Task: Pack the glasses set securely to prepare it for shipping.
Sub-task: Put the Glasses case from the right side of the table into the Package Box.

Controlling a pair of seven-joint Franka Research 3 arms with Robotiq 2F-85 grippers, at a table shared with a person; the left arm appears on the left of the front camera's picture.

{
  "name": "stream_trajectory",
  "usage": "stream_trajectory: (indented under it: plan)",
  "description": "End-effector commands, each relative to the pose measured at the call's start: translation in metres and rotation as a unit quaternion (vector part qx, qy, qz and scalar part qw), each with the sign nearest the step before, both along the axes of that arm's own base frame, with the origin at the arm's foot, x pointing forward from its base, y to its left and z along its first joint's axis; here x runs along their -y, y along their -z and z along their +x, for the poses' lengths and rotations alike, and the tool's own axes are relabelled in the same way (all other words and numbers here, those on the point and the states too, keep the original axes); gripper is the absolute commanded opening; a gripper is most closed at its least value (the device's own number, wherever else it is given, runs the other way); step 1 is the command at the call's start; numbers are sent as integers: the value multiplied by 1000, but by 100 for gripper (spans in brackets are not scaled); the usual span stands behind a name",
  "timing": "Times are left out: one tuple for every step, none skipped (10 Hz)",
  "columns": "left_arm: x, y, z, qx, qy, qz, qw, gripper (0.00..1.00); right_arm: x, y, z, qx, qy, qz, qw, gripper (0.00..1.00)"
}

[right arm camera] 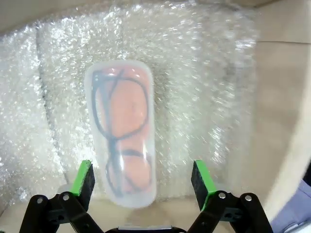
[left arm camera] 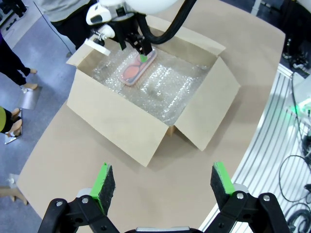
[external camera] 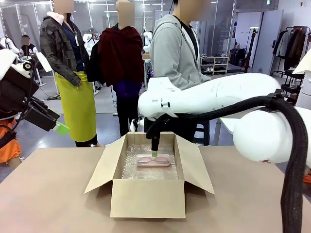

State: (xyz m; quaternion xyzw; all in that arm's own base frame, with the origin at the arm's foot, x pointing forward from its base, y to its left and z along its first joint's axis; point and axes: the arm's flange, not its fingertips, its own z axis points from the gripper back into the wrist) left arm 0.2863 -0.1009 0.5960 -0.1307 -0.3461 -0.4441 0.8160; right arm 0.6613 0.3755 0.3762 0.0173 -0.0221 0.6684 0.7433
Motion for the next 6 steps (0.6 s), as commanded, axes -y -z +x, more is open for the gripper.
stream_trajectory:
  plan:
    - [-1,-1,0,2,2,-2,1000,100,27,-38,-26,35,29,-4,999,100]
    - [-1,-1,0,2,2,-2,1000,100,52,-61,-37,34,55,33,997,100]
    - [-1,-1,0,2,2,-2,1000,100,64,-72,-46,40,63,44,996,100]
    - [-1,-1,0,2,2,-2,1000,100,74,-84,-53,61,73,51,994,100]
    - [-1,-1,0,2,2,-2,1000,100,96,-103,-63,71,95,74,990,100]
    - [-1,-1,0,2,2,-2,1000,100,118,-118,-74,81,116,109,984,100]
